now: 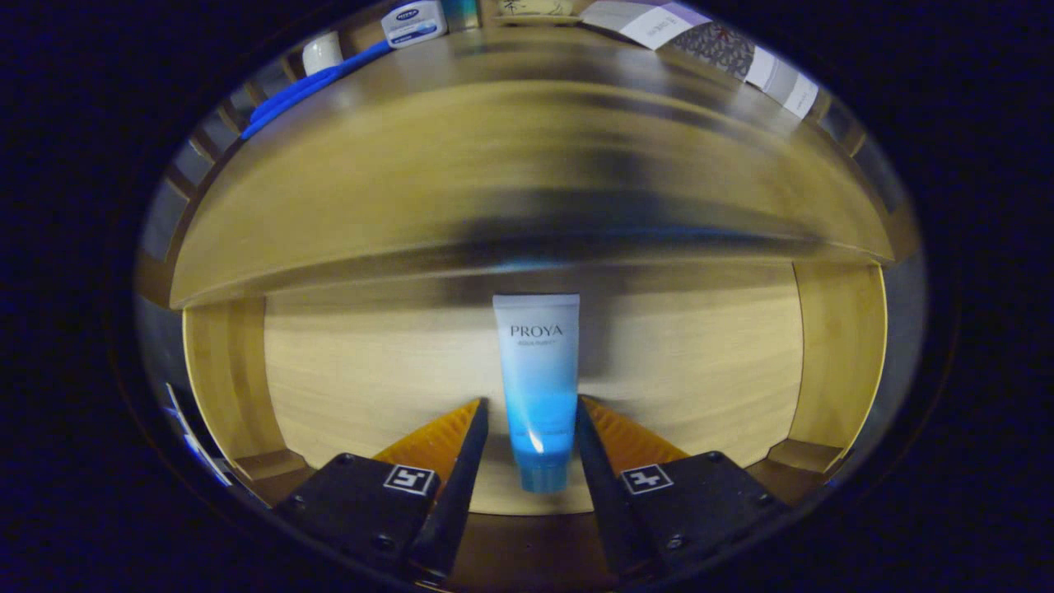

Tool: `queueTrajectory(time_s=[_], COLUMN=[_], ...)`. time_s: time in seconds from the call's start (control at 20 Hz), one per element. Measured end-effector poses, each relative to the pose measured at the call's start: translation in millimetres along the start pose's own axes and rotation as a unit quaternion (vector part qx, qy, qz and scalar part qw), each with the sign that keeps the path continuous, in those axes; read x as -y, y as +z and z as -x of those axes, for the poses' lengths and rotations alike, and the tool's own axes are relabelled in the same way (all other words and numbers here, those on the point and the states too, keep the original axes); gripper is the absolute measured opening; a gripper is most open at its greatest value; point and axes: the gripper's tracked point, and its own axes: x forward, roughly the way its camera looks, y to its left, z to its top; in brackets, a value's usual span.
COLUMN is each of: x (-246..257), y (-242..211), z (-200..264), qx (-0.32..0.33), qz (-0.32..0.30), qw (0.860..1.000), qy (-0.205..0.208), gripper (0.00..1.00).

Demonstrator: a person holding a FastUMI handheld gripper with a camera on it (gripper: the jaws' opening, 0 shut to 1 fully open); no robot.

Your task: Pull open the drawer, take out the items inside it, and place them on the countertop above the cabinet.

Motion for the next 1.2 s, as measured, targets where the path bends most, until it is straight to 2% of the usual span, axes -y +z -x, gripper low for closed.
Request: queueTrajectory(time_s=[0.05, 0.1, 0.3, 0.6, 0.8, 1.2], x=[1, 0, -3, 0, 9, 10], y=[0, 0, -4, -22, -25, 0], z=[-2, 0, 13, 49, 74, 132], qx=[0.004, 0.006, 0.022, 0.052, 0.077, 0.129], qz=[-0.004, -0.005, -0.01, -0.027, -0.026, -0.018], qw=[1.0, 1.0, 0.999, 0.996, 0.994, 0.989], qy=[-0.003, 0.0, 0.024, 0.066, 0.07, 0.071], gripper=[0.63, 0.51, 0.45, 0.45, 0.45, 0.45])
